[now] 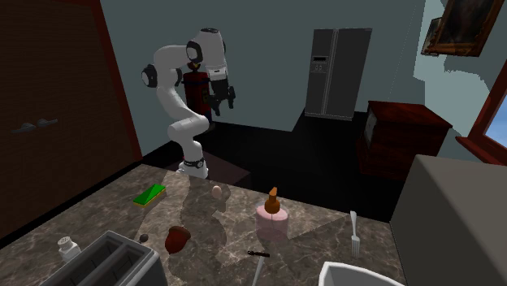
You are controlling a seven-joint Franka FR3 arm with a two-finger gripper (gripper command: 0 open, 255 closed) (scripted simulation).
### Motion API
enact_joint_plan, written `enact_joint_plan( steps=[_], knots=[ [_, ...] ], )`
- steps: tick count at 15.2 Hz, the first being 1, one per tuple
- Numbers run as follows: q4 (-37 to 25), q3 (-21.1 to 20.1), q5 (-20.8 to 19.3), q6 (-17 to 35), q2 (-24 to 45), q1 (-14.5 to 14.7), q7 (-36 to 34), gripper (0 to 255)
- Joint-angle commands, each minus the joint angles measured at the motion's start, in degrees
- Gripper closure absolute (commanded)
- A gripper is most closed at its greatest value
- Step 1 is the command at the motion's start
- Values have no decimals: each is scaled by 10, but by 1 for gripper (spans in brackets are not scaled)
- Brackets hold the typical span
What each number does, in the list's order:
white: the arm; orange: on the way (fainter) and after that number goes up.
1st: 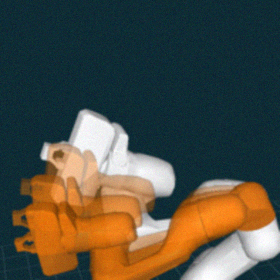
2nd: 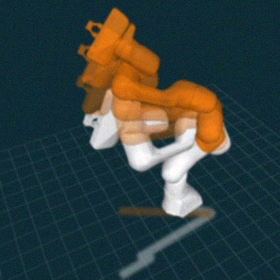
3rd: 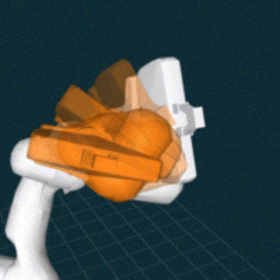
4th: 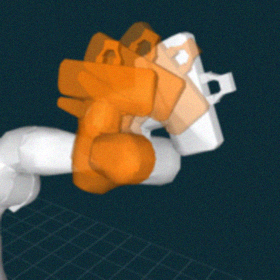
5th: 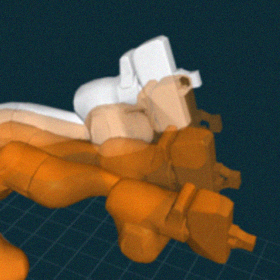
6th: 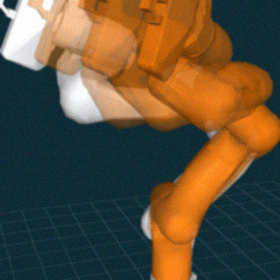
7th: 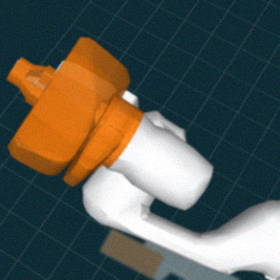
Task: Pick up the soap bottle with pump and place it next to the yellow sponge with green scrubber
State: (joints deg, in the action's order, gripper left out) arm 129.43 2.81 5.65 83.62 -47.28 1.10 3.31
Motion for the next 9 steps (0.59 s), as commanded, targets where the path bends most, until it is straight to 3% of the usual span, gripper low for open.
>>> enact_joint_plan(
  steps=[1,9],
  knots=[
    [0,0,0,0,0,0,0,0],
    [9,23,-28,126,123,-8,39,0]
  ],
)
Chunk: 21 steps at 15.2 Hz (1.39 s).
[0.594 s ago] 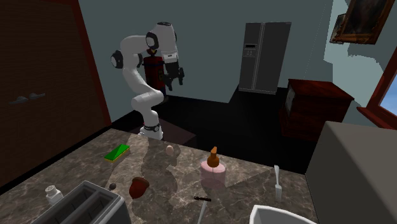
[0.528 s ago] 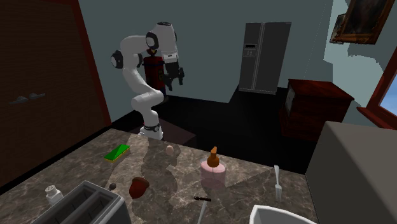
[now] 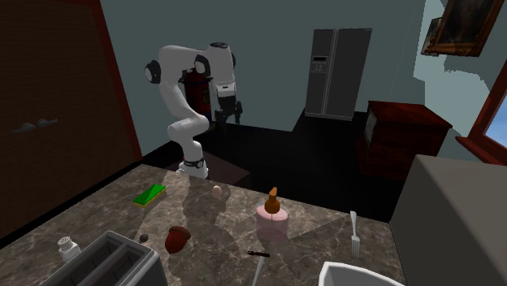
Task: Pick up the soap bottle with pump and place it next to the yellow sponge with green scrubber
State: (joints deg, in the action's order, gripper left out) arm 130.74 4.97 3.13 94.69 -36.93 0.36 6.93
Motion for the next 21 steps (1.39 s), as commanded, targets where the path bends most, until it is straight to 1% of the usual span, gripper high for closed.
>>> enact_joint_plan(
  steps=[1,6,11,16,21],
  knots=[
    [-6,5,-5,30,37,-1,7,0],
    [-29,19,-15,99,129,-5,29,0],
    [-70,33,-18,156,229,-8,49,0],
    [-130,45,-15,199,333,-13,70,0],
    [-208,53,-8,226,441,-22,89,0]
  ],
)
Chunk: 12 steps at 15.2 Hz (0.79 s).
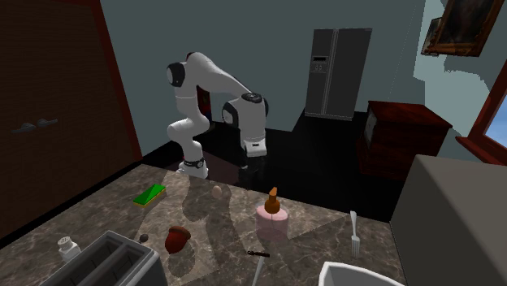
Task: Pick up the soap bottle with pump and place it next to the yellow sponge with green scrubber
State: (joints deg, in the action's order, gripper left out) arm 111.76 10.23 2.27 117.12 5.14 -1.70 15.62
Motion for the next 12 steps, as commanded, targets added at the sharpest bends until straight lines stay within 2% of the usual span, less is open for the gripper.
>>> enact_joint_plan(
  steps=[1,6,12],
  knots=[
    [-36,2,3,6,42,-3,6,0],
    [-124,4,12,13,138,-15,19,0],
    [-102,3,16,52,156,-17,22,0]
  ],
)
